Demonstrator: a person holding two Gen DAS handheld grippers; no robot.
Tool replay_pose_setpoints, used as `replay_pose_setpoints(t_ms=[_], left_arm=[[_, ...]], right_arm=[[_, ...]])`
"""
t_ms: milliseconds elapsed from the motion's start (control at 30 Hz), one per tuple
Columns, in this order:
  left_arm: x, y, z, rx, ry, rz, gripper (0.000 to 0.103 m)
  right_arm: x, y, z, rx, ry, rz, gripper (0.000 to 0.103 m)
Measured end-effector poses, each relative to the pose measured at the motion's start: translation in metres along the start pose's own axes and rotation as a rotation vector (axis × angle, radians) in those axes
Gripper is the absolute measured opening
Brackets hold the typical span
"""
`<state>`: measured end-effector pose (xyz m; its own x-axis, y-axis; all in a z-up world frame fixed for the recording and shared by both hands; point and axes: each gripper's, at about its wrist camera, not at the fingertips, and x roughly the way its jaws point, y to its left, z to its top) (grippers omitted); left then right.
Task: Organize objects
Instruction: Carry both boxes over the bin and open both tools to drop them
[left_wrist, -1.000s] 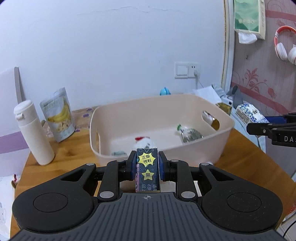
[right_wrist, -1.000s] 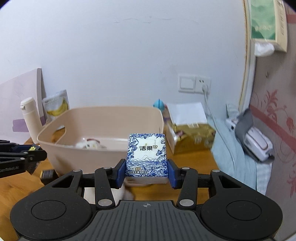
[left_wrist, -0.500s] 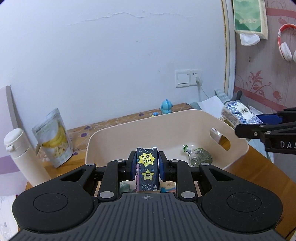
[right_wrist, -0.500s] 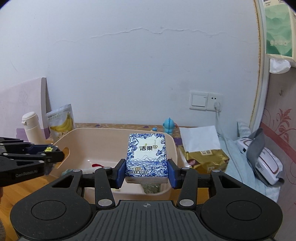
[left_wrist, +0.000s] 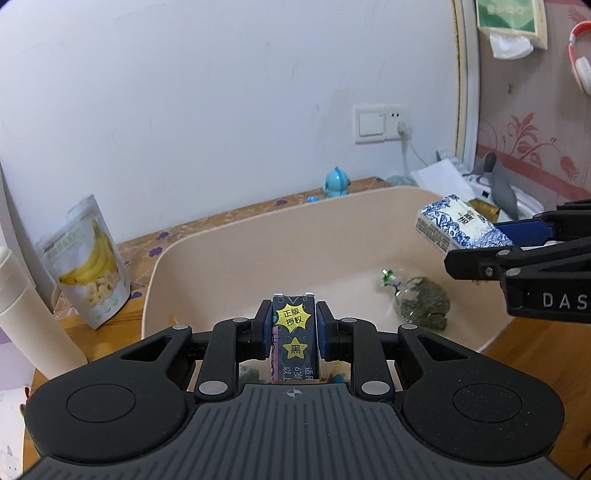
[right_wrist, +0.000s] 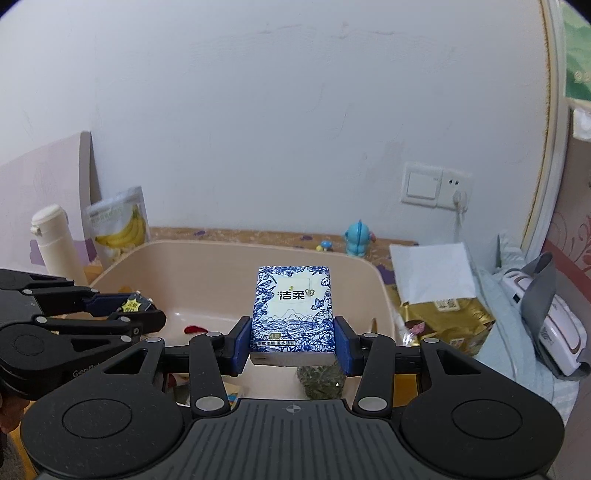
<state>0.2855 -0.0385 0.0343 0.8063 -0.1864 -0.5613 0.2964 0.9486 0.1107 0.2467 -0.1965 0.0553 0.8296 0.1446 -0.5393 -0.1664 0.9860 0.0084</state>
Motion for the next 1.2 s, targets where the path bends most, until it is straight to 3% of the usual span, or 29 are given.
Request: replay_pose_setpoints(t_ms=[567,633,767,833,967,1067,1200], left_arm=[[0.024,0.001,-0.006,-0.005,0.072,-0.019,0.024],[0.023,0.0,-0.005,-0.009,0.071,-0.006,0.027],[0.012,0.001,-0.004,-0.017,0.041,0.012,0.066],[0.006,0.002,-0.003,-0.016,0.024,0.016,0.069],[-0.009,0.002,-0.001,-0.003,0.003,0.034,0.078],[-0.021,0.004,-0.001,-0.003,-0.016,0.035,0.082],[-0.039,0.006,-0.004,0.002,-0.04,0.047,0.085]], right_arm=[[0.04,0.007,-0.015,-0.015,0.123,0.012,0.043],[0.04,0.008,-0.016,-0.014,0.123,0.008,0.043],[0.033,0.007,-0.015,-0.005,0.104,-0.004,0.057],[0.027,0.005,-0.013,0.005,0.091,-0.007,0.065],[0.016,0.004,-0.011,0.028,0.07,-0.015,0.094],[0.005,0.002,-0.009,0.049,0.046,-0.01,0.103],[-0.01,0.001,-0.009,0.064,0.02,-0.014,0.103]])
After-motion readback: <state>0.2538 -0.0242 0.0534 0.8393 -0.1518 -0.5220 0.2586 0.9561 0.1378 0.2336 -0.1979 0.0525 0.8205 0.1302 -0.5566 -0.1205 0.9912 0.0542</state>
